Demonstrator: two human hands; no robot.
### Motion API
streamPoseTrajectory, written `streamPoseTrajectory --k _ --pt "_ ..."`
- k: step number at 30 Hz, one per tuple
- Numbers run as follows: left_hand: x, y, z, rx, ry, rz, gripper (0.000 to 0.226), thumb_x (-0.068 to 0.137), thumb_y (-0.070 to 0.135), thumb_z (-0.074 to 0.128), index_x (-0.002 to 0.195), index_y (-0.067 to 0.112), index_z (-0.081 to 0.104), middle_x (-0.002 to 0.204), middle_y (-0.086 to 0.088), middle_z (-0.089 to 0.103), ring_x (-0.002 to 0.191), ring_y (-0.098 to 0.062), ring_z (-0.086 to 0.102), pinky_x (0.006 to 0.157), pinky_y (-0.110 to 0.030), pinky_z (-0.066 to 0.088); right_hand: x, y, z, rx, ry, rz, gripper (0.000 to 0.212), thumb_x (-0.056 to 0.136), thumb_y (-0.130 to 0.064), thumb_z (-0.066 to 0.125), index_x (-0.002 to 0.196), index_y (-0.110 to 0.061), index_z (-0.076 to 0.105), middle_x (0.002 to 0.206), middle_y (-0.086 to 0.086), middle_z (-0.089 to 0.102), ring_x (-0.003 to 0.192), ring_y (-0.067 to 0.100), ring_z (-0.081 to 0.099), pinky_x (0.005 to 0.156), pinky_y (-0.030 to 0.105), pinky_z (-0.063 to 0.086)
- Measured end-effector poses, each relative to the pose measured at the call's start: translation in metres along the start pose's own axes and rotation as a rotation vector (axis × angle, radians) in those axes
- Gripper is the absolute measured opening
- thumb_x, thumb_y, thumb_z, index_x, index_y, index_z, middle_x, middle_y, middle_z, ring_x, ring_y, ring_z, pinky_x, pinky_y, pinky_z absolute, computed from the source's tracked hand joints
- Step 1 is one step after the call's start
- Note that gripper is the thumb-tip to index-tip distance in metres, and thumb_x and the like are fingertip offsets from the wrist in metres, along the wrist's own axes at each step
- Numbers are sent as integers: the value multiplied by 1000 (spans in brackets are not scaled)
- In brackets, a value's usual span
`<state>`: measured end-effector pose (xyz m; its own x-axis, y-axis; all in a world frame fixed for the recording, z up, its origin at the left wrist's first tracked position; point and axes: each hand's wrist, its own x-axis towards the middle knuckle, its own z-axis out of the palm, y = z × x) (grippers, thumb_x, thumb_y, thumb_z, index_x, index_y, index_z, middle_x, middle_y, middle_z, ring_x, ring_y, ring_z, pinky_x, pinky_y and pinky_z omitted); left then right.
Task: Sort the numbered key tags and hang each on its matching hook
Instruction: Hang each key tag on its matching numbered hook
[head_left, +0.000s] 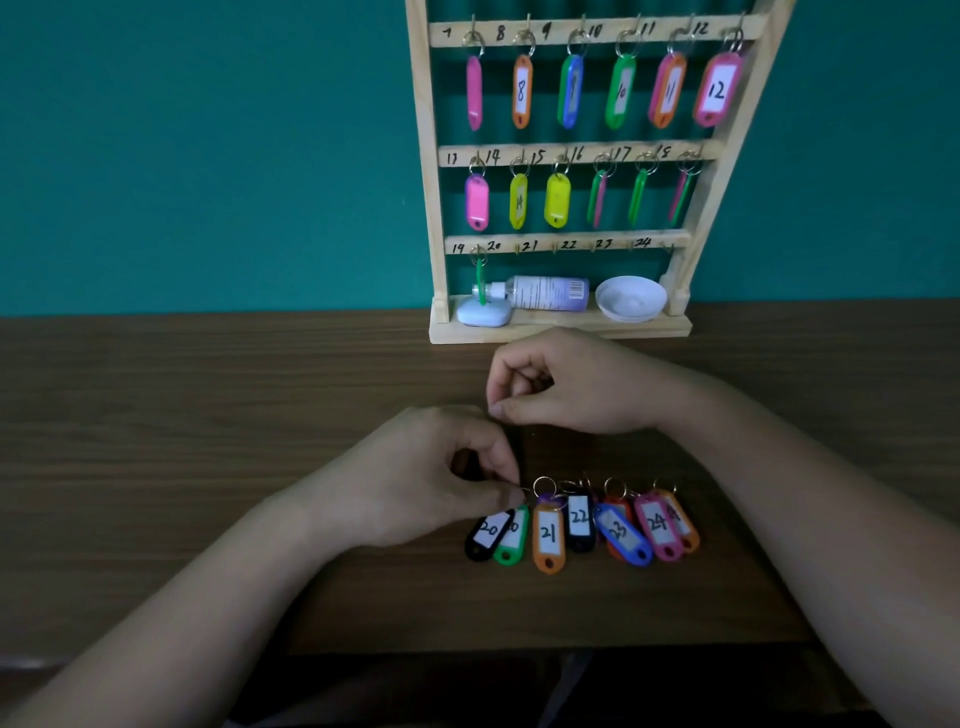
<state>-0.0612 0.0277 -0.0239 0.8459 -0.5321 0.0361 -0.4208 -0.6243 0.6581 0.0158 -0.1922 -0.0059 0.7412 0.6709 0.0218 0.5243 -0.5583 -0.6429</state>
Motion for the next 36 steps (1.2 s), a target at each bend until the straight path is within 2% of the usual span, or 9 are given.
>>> streamPoseTrajectory --k 3,7,11,13,16,20,27,33,36 --pt "-1 -7 -5 -39 35 -10 5 90 36 82 88 37 77 89 19 71 78 1 62 70 -11 42 0 -1 -1 26 -20 2 4 99 -28 76 96 -26 77 88 1 76 86 23 70 86 46 56" --pt "0 -17 -13 -65 96 -30 5 93 32 79 90 34 77 87 17 72 80 -1 63 70 -12 43 -2 -4 -3 76 -70 11 12 100 -38 75 94 -28 78 84 -2 74 76 10 65 75 28 51" --pt "1 -25 -18 -7 151 -46 5 93 33 80 89 34 76 87 15 72 82 -1 64 71 -12 43 -4 -5 -6 48 -173 27 11 94 -42 80 97 -32 78 93 -8 74 85 6 65 75 23 52" --pt "2 -28 -18 6 156 -56 4 92 34 79 90 33 76 90 13 73 86 -4 65 74 -13 44 -5 -5 -7 28 -239 52 14 90 -42 84 98 -34 77 92 -11 71 82 1 63 71 18 50" --pt "1 -31 -19 8 159 -67 5 92 34 79 89 34 76 91 12 73 89 -7 66 76 -14 45 -5 -6 -6 3 -323 66 17 88 -41 86 100 -37 75 96 -9 71 84 5 65 70 20 52" --pt "2 -33 -19 9 165 -67 5 92 34 79 89 34 76 91 12 73 88 -7 65 75 -14 44 -5 -8 -3 -8 -344 50 16 88 -38 87 100 -37 76 96 -4 70 82 8 64 69 20 51" --pt "4 -34 -20 3 179 -63 5 93 34 78 89 35 77 91 13 73 88 -7 64 75 -16 45 -4 -9 0 -24 -349 28 5 93 -36 82 96 -35 77 99 -5 71 93 13 64 82 38 55" --pt "7 -34 -19 -2 224 -92 3 93 36 78 90 37 78 92 11 74 90 -7 66 78 -18 48 -5 -3 -10 40 -302 52 12 92 -35 84 102 -35 77 91 -14 69 82 -1 62 71 15 49" --pt "8 -35 -17 1 236 -106 4 92 37 78 89 38 77 91 13 73 88 -5 65 75 -16 46 -4 -3 -6 45 -345 34 15 91 -36 85 104 -35 77 89 -11 68 79 -1 60 69 15 49"
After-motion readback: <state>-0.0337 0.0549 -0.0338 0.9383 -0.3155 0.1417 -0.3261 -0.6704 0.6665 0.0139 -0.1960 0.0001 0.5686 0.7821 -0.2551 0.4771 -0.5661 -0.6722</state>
